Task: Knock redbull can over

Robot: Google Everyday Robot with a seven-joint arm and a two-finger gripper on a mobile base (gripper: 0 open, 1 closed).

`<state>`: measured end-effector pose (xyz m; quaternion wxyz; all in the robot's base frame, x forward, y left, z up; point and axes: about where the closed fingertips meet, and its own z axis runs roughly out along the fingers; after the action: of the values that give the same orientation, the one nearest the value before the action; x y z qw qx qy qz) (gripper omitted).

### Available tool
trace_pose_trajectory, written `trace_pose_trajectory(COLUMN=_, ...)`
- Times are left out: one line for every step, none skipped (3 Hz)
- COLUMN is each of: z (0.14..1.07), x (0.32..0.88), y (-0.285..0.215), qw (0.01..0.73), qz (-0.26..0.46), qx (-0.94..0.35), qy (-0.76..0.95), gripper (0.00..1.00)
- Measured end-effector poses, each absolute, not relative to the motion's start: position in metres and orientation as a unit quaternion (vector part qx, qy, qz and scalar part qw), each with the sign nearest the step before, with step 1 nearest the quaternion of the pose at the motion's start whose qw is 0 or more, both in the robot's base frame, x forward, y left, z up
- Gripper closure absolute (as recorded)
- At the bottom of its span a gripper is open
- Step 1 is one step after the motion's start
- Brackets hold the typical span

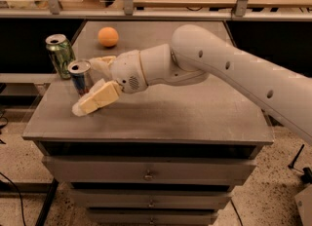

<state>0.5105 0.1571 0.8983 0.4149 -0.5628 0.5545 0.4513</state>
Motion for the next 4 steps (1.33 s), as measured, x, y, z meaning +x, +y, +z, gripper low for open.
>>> trace_pose_trajectory(z=0.893, x=0.507, y=0.175, qw=0.419, qz=0.460, qx=-0.560, qy=0.547, gripper=0.24)
trace_pose_trajectory(z=0.888, x=0.507, y=0.183, qw=0.422, qz=0.461, qx=-0.558, qy=0.546, gripper=0.27)
trace_pose_trajectory(z=0.888, x=0.507, y=0.189, qw=0.425, qz=0.458, qx=-0.559, qy=0.544, gripper=0.45)
trace_pose_trajectory(z=0.887, x=0.511, y=0.187, qw=0.425, qz=0.453, qx=-0.558, qy=0.550, gripper=0.68)
